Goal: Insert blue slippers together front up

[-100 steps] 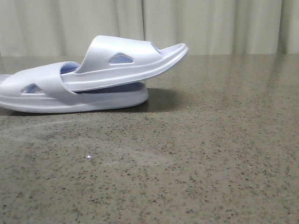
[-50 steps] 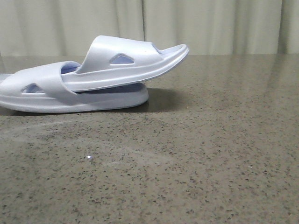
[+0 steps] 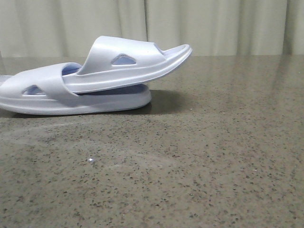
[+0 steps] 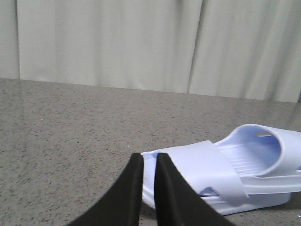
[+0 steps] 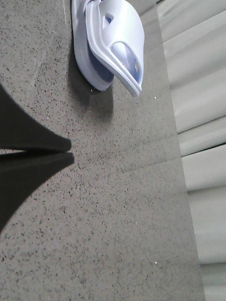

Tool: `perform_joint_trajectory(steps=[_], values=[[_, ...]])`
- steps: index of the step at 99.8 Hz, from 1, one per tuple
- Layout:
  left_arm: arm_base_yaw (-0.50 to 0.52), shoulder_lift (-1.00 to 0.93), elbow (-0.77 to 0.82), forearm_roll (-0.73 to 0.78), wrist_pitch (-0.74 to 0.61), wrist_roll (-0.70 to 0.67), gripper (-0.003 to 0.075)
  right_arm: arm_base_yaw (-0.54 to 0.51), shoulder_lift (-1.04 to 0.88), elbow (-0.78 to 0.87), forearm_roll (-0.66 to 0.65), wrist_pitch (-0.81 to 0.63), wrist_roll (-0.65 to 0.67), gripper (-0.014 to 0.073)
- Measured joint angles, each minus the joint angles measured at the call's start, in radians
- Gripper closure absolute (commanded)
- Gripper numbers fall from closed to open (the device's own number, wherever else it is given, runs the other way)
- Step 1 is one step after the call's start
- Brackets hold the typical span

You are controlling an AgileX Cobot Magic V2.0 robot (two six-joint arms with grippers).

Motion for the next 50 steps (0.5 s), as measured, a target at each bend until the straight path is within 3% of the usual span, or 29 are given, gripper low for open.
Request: perform_joint_trajectory(steps=[7,22,29,37,50], values=[[0.0,-0.012,0.003,0.255,-0.023,-0.262,0.0705,0.0,0.0,0.0,0.0,0.0,0.0,0.0683],[0.0,-0.026,0.039,0.976,-0.031,-1.054,0.0705,0.0,0.0,0.0,0.0,0.0,0.0,0.0683],[0.0,-0.039,0.066,1.239,-0.024,-1.304,0.0705,0.0,0.0,0.0,0.0,0.0,0.0,0.0683],[0.0,-0.083,0.115,1.386,-0.041,-1.427,0.0705,0.0,0.0,0.0,0.0,0.0,0.0,0.0683],[0.0,-0.18,0.204,1.447,-0.088,-1.487,0.0705,0.0,0.0,0.0,0.0,0.0,0.0,0.0683]])
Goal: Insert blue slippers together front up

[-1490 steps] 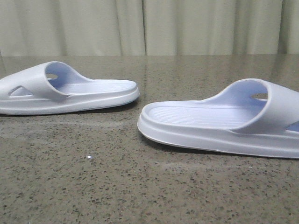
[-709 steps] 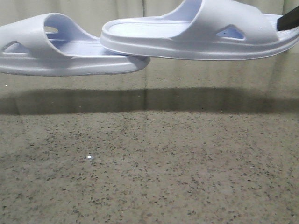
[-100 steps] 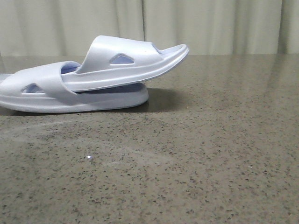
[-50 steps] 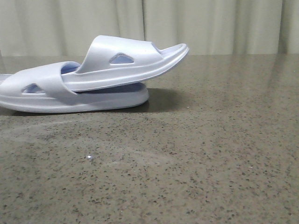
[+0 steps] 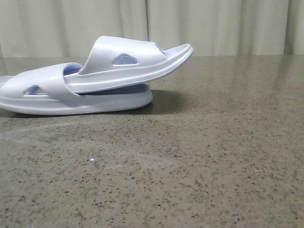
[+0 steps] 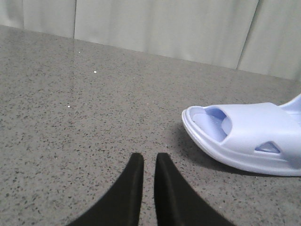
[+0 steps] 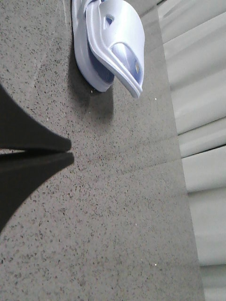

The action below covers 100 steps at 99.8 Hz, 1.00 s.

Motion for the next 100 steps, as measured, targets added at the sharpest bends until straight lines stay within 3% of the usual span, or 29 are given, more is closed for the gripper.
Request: perform_joint_trajectory(steps=[19,46,100], values=[[0.0,-0.099,0.018,0.042,0.031,-0.012,0.0705,0.0,0.0,0.0,0.0,0.0,0.0,0.0683],[0.038,-0.143,0.018,0.053,0.151,0.076,0.0705,0.0,0.0,0.0,0.0,0.0,0.0,0.0683],[0.04,-0.143,0.018,0.056,0.157,0.085,0.0705,0.0,0.0,0.0,0.0,0.0,0.0,0.0683]])
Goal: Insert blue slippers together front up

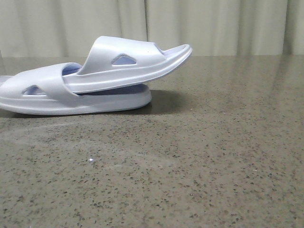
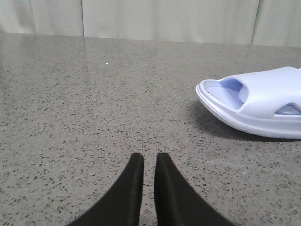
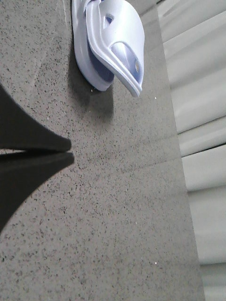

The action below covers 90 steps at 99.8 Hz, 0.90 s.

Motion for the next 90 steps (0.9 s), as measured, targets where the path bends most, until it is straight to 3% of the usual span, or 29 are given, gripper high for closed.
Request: perform_joint_trajectory(steps=[37,55,63,79,90], values=[[0.0,0.0,0.0,0.0,0.0,0.0,0.0705,0.0,0.0,0.0,0.0,-0.007,0.0,0.0683],[0.0,0.0,0.0,0.0,0.0,0.0,0.0705,0.0,0.0,0.008,-0.04,-0.133,0.009,0.0683],[0.0,0.0,0.0,0.0,0.0,0.0,0.0705,0.0,0.0,0.01,-0.222,-0.17,0.116,0.0683],[0.0,0.0,0.0,0.0,0.0,0.0,0.0705,-0.002,0.0,0.041,-0.845,-0.21,0.647,0.0683],[0.0,0.0,0.0,0.0,0.0,0.0,0.0705,-0.043,0.0,0.086,-1.142,-0.198,0.929,0.0683]])
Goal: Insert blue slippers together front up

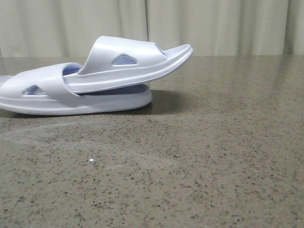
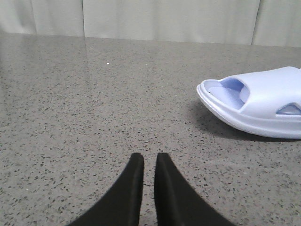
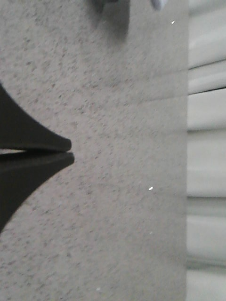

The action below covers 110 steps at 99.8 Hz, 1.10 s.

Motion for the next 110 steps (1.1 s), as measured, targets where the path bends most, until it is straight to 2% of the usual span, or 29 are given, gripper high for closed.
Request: perform_joint_trajectory(steps=[10,22,30,55,110], values=[[0.0,0.0,0.0,0.0,0.0,0.0,0.0705,-0.037,-0.025,0.053,-0.139,0.013,0.1,0.0683],[0.0,0.0,0.0,0.0,0.0,0.0,0.0705,-0.07,-0.106,0.104,-0.203,0.014,0.13,0.0683],[0.0,0.0,0.0,0.0,0.0,0.002,0.0705,-0.103,-0.169,0.104,-0.215,0.027,0.137,0.0683],[0.0,0.0,0.0,0.0,0.0,0.002,0.0705,-0.189,-0.351,0.104,-0.241,0.201,0.141,0.0683],[0.0,0.0,0.0,0.0,0.0,0.002,0.0705,-0.194,-0.389,0.104,-0.26,0.182,0.144,0.0683]])
